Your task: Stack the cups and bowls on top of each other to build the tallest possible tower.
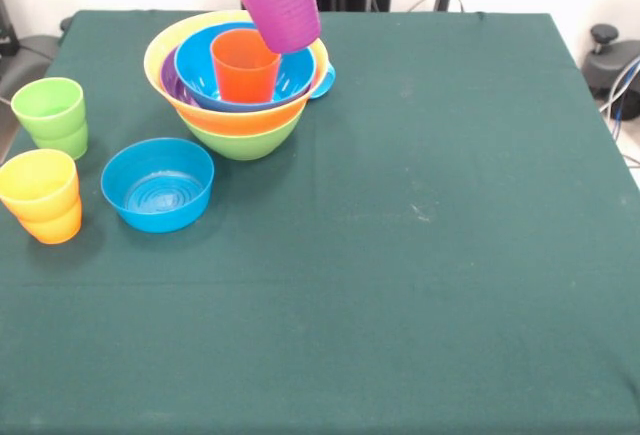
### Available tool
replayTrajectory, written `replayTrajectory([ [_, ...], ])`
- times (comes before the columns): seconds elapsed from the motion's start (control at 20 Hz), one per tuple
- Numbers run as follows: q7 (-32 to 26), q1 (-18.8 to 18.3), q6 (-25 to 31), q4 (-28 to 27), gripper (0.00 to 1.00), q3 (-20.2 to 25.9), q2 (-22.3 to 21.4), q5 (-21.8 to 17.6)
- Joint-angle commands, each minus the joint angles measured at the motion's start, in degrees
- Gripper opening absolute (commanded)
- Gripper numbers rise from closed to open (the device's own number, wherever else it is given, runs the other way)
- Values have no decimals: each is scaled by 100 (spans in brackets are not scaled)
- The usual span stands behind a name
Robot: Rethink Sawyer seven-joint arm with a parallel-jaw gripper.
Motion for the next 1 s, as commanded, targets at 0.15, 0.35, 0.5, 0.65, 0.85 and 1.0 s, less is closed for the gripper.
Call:
replayTrajectory([
  [0.15,-1677,-72,681,-79,0,251,371,-279],
  [0.35,-1767,-104,779,-255,0,246,515,-342],
  [0.5,-1798,-147,814,-294,0,279,542,-353],
  [0.65,-1876,-186,879,-401,0,295,615,-397],
  [0.85,-2002,-266,951,-513,0,318,686,-443],
  [1.0,-2052,-294,985,-572,0,329,751,-471],
])
